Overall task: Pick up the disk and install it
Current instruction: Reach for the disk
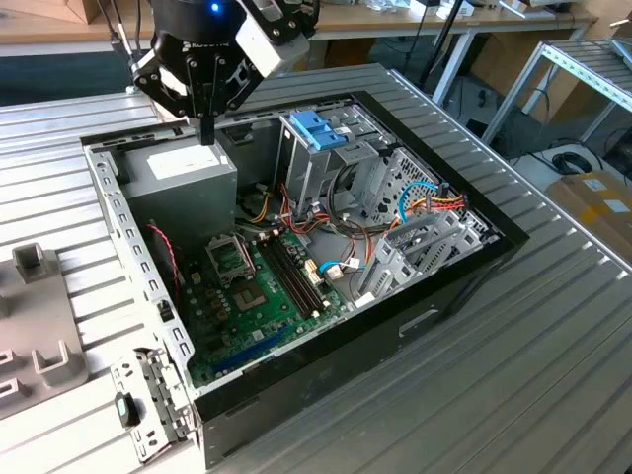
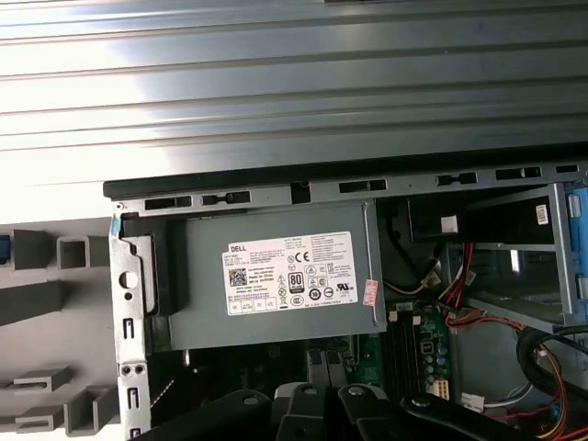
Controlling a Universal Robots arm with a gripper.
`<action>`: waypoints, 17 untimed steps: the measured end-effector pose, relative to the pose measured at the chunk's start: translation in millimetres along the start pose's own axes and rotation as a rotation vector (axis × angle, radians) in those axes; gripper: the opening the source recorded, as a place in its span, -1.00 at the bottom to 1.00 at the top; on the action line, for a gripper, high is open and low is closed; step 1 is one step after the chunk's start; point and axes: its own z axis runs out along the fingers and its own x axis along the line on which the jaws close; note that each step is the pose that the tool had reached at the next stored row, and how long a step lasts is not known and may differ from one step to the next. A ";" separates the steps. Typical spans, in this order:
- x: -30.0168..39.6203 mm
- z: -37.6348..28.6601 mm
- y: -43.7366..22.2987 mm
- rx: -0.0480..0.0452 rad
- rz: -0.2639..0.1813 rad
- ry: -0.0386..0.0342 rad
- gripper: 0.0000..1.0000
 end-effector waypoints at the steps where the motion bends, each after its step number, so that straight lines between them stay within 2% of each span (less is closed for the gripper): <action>1: 0.5 0.0 0.0 -0.0001 0.000 0.0000 -0.80; 17: 6.9 -0.2 -0.5 0.0000 0.000 0.0000 -0.80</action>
